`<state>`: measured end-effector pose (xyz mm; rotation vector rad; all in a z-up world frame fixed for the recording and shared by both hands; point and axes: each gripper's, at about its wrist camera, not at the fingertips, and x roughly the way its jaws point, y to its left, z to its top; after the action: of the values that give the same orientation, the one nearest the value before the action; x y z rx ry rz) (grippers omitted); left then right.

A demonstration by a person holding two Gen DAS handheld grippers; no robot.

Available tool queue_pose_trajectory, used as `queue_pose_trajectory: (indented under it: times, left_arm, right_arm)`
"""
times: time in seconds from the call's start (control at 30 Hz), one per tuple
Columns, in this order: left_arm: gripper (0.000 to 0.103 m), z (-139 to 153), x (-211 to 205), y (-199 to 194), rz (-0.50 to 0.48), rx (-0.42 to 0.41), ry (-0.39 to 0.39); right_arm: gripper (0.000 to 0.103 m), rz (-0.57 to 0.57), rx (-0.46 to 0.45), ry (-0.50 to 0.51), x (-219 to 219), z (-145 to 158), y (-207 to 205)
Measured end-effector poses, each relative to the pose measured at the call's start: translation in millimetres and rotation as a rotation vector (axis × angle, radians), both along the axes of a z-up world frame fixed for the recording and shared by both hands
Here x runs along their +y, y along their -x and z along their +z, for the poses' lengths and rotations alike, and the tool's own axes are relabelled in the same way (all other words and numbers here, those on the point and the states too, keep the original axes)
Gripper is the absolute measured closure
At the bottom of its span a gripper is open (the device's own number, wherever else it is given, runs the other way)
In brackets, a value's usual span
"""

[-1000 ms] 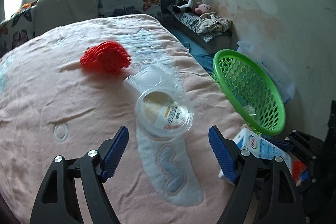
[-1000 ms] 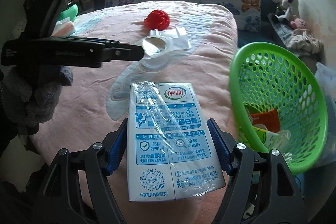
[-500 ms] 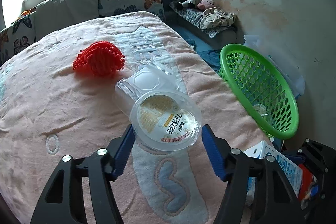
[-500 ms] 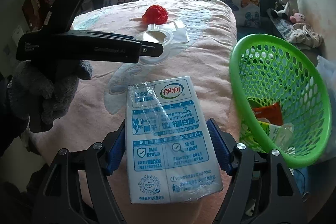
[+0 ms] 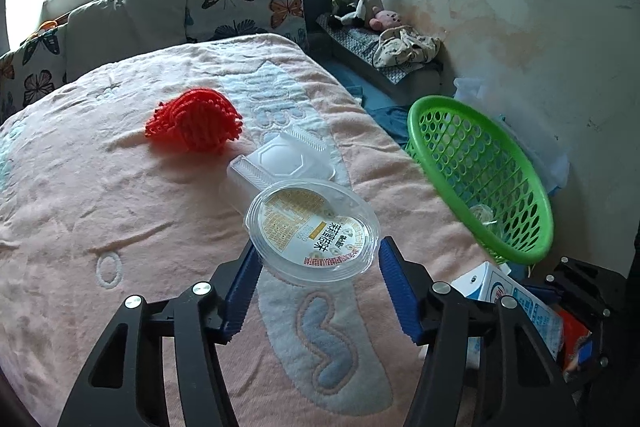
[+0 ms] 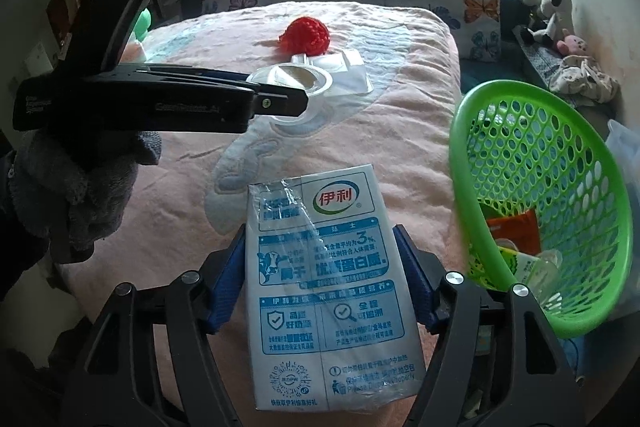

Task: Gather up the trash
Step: 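Grasp the clear round yogurt cup with the left gripper while the right gripper holds the carton, then carry the carton over the green basket and open the right gripper while the left gripper carries the cup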

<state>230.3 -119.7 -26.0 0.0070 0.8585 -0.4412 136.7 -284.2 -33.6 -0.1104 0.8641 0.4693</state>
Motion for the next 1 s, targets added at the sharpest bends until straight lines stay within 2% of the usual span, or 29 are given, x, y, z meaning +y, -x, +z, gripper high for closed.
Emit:
queue_pose_trajectory:
  times: [0.13, 0.27, 0.47, 0.67, 1.0]
  left_arm:
    - [0.045, 11, 5, 4, 0.002, -0.013, 0.025]
    - [0.045, 25, 3, 7, -0.012, -0.026, 0.046]
    - [0.045, 44, -14, 8, -0.048, -0.044, 0.075]
    - [0.045, 51, -34, 3, -0.083, -0.046, 0.068]
    - [0.045, 48, -71, -6, -0.145, -0.028, 0.047]
  right_arm:
    - [0.034, -0.040, -0.022, -0.032, -13, 12, 2]
    - [0.034, -0.127, -0.043, -0.071, -45, 27, -6]
    - [0.034, -0.274, -0.068, -0.040, -101, 35, -33]
    - [0.034, -0.391, -0.032, -0.002, -152, 18, -66]
    - [0.033, -0.475, 0.032, 0.020, -181, -16, -97]
